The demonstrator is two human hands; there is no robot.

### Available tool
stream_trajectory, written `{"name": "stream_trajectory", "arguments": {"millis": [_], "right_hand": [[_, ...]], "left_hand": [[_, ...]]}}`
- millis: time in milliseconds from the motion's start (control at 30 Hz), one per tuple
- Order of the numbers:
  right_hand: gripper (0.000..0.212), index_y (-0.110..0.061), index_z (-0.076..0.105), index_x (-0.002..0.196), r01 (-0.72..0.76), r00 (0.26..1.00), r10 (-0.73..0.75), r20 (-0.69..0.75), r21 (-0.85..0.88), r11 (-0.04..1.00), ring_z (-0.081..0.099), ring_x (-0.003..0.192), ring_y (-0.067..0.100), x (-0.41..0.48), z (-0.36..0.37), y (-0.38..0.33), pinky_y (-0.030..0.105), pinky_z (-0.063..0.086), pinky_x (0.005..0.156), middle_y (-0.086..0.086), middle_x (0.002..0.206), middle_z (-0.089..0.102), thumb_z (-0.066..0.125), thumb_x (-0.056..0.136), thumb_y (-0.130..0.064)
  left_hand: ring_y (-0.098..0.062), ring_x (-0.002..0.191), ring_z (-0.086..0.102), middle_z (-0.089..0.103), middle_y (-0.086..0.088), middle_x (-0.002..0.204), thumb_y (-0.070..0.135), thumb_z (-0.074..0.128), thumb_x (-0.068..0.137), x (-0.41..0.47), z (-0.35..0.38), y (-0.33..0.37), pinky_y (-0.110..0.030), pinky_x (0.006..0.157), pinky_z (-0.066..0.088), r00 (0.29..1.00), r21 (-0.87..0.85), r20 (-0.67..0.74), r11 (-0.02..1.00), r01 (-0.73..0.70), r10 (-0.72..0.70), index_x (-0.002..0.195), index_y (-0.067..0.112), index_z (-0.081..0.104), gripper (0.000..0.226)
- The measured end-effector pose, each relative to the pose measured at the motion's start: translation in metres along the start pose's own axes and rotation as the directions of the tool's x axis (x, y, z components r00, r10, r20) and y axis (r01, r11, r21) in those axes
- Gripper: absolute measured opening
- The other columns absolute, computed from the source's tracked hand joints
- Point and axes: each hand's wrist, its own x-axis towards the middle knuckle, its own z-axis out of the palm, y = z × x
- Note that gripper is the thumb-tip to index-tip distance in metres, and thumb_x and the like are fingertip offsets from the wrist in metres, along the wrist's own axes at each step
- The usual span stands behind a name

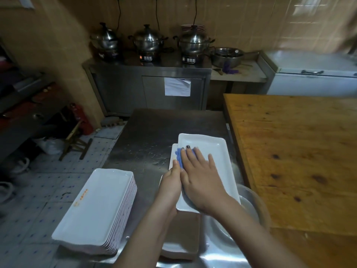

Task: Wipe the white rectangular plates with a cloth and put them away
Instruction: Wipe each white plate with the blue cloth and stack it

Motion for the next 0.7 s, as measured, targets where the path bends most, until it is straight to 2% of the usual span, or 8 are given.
{"name": "stream_trajectory", "arguments": {"millis": [67,167,200,333,433,533,600,700], "right_hand": [[0.055,-0.026,-0.002,0.152,0.032,0.999,-0.033,-0.012,-0.054,0.998,-0.011,0.146,0.019,0.017,-0.001,0.003,0.045,-0.009,0.115,-0.005,0.16,-0.003,0.011,0.1,-0.038],[0.052,-0.03,0.001,0.152,-0.036,0.999,0.033,-0.022,-0.146,0.989,-0.013,0.146,0.021,0.043,-0.006,0.023,0.048,-0.012,0.113,-0.007,0.16,-0.005,0.014,0.102,-0.041],[0.052,-0.031,0.002,0.151,-0.053,0.998,0.049,-0.03,-0.173,0.983,-0.013,0.146,0.021,0.047,-0.007,0.03,0.048,-0.013,0.113,-0.007,0.16,-0.006,0.013,0.102,-0.043],[0.054,-0.029,0.005,0.152,-0.161,0.984,0.143,-0.109,-0.184,0.97,-0.009,0.147,0.022,0.045,-0.006,0.043,0.047,-0.015,0.112,-0.002,0.161,-0.002,0.012,0.101,-0.043],[0.054,-0.027,0.0,0.152,-0.274,0.96,0.255,-0.114,-0.214,0.937,-0.012,0.146,0.021,0.032,-0.009,0.05,0.045,-0.012,0.114,-0.002,0.16,-0.006,0.007,0.101,-0.042],[0.054,-0.023,0.003,0.152,-0.245,0.969,0.231,-0.091,-0.188,0.951,-0.011,0.146,0.021,0.006,-0.012,0.043,0.045,-0.009,0.115,0.001,0.16,-0.005,0.01,0.101,-0.039],[0.055,-0.02,0.003,0.152,-0.169,0.985,0.159,-0.071,-0.181,0.969,-0.01,0.146,0.021,-0.016,-0.007,0.032,0.046,-0.008,0.115,0.002,0.16,-0.004,0.013,0.101,-0.038],[0.059,-0.022,-0.006,0.151,-0.119,0.99,0.127,0.055,-0.129,0.985,-0.018,0.145,0.018,-0.04,0.006,0.022,0.043,-0.018,0.11,-0.002,0.16,-0.011,0.011,0.099,-0.043]], "left_hand": [[-0.018,0.086,0.068,0.072,0.001,0.088,0.045,0.032,0.099,-0.003,0.002,-0.002,-0.032,0.079,0.053,1.0,-0.005,-0.005,1.0,0.01,-0.01,0.085,0.026,0.067,0.041],[-0.016,0.079,0.07,0.073,0.0,0.086,0.041,0.036,0.099,-0.006,0.001,-0.003,-0.026,0.065,0.054,1.0,0.026,0.012,1.0,0.005,-0.006,0.092,0.022,0.067,0.037],[-0.016,0.079,0.071,0.074,0.0,0.086,0.038,0.038,0.099,-0.009,0.0,-0.004,-0.026,0.066,0.055,1.0,0.027,0.016,1.0,0.007,-0.008,0.093,0.021,0.067,0.034],[-0.029,0.09,0.069,0.073,-0.008,0.092,0.03,0.043,0.099,-0.017,-0.004,0.0,-0.044,0.085,0.054,1.0,-0.009,0.025,1.0,0.004,-0.004,0.091,0.016,0.068,0.03],[-0.028,0.085,0.07,0.074,-0.005,0.086,0.03,0.044,0.098,-0.02,-0.007,0.001,-0.043,0.081,0.054,1.0,-0.005,-0.02,1.0,-0.017,0.017,0.086,0.014,0.068,0.031],[-0.029,0.083,0.069,0.073,-0.007,0.086,0.027,0.045,0.098,-0.019,-0.01,0.007,-0.041,0.079,0.054,0.996,-0.014,-0.076,0.999,-0.048,0.047,0.085,0.013,0.067,0.03],[-0.024,0.074,0.068,0.071,-0.005,0.079,0.026,0.043,0.099,-0.015,-0.013,0.01,-0.032,0.07,0.055,0.99,-0.039,-0.125,0.997,-0.069,0.064,0.084,0.014,0.065,0.029],[-0.01,0.053,0.066,0.069,0.006,0.064,0.03,0.042,0.099,-0.011,-0.018,0.011,-0.019,0.045,0.051,0.991,-0.031,-0.125,0.998,-0.055,0.05,0.08,0.016,0.064,0.032]]}}
